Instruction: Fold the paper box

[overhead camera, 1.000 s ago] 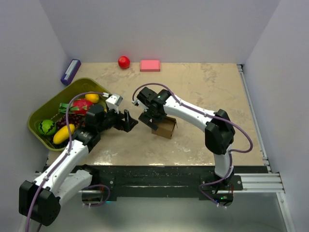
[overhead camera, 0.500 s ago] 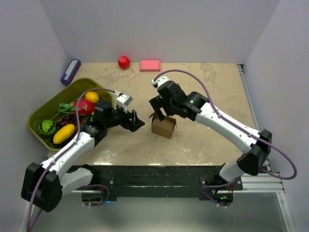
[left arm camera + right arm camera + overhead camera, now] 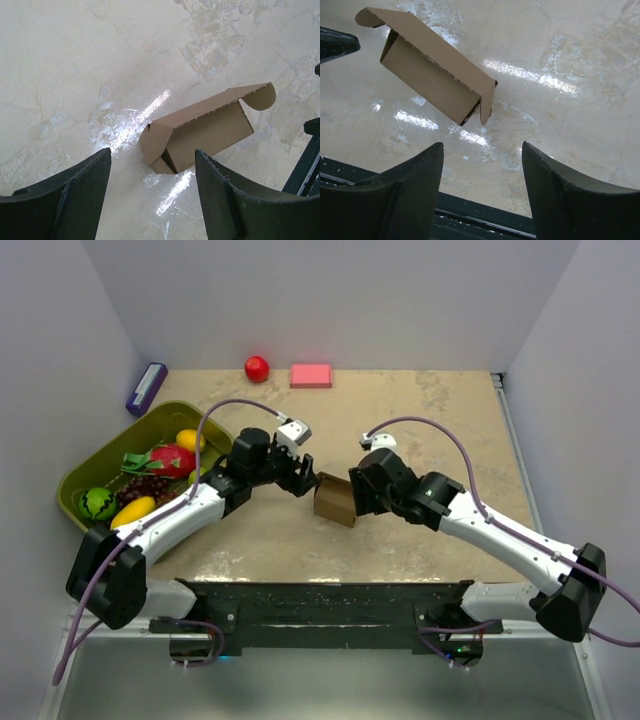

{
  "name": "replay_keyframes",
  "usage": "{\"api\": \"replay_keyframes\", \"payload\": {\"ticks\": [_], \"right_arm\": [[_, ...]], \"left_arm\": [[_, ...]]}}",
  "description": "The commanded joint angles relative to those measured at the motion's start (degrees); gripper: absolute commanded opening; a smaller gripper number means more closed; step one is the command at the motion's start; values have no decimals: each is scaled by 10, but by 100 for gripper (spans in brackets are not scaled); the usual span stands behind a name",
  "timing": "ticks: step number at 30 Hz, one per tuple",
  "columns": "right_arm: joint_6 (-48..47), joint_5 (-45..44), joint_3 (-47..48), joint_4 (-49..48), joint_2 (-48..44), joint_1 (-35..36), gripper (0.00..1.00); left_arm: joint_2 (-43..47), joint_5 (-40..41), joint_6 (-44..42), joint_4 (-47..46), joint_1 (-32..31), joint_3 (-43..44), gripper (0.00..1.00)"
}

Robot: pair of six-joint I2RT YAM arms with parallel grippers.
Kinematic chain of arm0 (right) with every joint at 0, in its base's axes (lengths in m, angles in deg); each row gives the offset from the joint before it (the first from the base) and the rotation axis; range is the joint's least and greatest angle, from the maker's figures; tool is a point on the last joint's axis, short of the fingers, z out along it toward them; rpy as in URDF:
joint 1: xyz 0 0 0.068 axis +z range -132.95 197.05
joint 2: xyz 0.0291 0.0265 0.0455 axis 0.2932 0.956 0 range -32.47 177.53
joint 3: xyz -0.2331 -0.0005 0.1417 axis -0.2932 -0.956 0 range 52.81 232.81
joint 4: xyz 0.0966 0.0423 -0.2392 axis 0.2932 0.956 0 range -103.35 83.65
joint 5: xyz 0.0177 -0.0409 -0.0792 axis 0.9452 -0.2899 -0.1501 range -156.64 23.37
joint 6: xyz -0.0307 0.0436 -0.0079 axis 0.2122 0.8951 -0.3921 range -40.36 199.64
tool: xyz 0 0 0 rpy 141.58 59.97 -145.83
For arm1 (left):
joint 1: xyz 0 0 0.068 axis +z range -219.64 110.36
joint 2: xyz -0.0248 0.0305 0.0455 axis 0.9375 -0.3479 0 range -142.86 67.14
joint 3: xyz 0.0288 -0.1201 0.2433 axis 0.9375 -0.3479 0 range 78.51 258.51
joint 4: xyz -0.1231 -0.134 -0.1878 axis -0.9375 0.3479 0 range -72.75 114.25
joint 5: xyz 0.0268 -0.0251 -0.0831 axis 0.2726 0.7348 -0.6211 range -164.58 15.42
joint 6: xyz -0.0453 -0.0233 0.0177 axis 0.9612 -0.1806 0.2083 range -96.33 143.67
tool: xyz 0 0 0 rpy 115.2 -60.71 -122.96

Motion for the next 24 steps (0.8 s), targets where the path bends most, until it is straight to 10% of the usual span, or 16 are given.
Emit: {"api": "replay_keyframes", "payload": {"ticks": [1, 24], "right_arm": [[47, 8, -3, -72, 2, -3, 64], [66, 1, -19, -79, 71, -3, 30]], "left_arm": [[-16, 14, -26, -16, -8, 28, 69], [-53, -21, -8, -19, -15, 39, 24]]}}
